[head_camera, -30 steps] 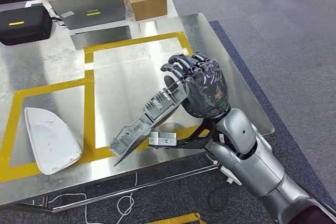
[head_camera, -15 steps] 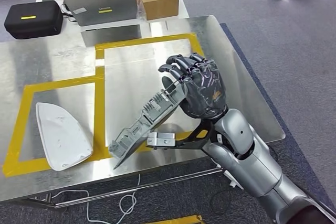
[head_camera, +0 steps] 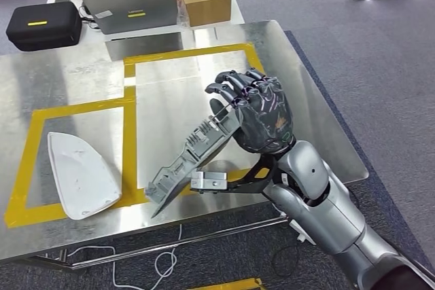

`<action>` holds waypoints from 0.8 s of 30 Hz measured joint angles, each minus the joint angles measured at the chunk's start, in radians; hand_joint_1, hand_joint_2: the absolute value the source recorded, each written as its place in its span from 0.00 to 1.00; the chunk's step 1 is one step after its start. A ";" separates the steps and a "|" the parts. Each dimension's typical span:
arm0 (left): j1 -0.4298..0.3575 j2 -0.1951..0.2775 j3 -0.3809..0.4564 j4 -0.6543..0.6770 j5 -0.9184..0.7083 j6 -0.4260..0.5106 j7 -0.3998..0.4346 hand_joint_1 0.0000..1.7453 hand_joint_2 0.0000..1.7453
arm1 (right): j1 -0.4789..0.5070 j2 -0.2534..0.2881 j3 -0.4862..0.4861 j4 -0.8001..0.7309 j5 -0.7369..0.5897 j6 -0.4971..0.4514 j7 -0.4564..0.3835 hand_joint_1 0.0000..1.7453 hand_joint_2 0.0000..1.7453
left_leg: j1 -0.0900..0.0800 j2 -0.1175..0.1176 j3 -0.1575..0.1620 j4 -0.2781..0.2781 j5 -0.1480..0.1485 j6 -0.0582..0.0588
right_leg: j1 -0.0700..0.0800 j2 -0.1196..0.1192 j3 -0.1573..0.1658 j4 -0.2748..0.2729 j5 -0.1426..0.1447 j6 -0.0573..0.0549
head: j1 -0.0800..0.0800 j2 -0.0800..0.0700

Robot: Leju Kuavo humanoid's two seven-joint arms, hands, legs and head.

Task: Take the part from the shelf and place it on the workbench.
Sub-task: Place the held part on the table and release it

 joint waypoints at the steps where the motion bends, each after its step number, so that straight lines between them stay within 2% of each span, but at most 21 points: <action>1: 0.000 0.000 0.000 0.000 0.001 0.000 -0.001 0.00 1.00 | 0.000 0.000 0.000 0.000 0.001 -0.001 -0.001 1.00 1.00 | 0.000 0.000 0.000 0.000 0.000 0.000 | 0.000 0.000 0.000 0.000 0.000 0.000 | 0.000 0.000; 13: 0.000 -0.001 0.000 0.000 0.000 0.000 0.011 0.00 1.00 | 0.005 0.002 -0.012 0.016 -0.008 0.017 0.031 1.00 1.00 | 0.003 0.000 0.000 0.000 0.001 -0.001 | 0.002 0.000 -0.001 0.002 0.000 0.000 | 0.000 0.000; 24: 0.008 -0.008 0.010 -0.007 -0.018 0.000 0.031 0.00 1.00 | 0.016 0.037 -0.010 0.047 -0.062 0.053 0.051 1.00 1.00 | 0.003 0.000 0.001 0.000 0.001 -0.001 | 0.002 0.000 0.000 0.002 0.000 0.000 | 0.000 0.000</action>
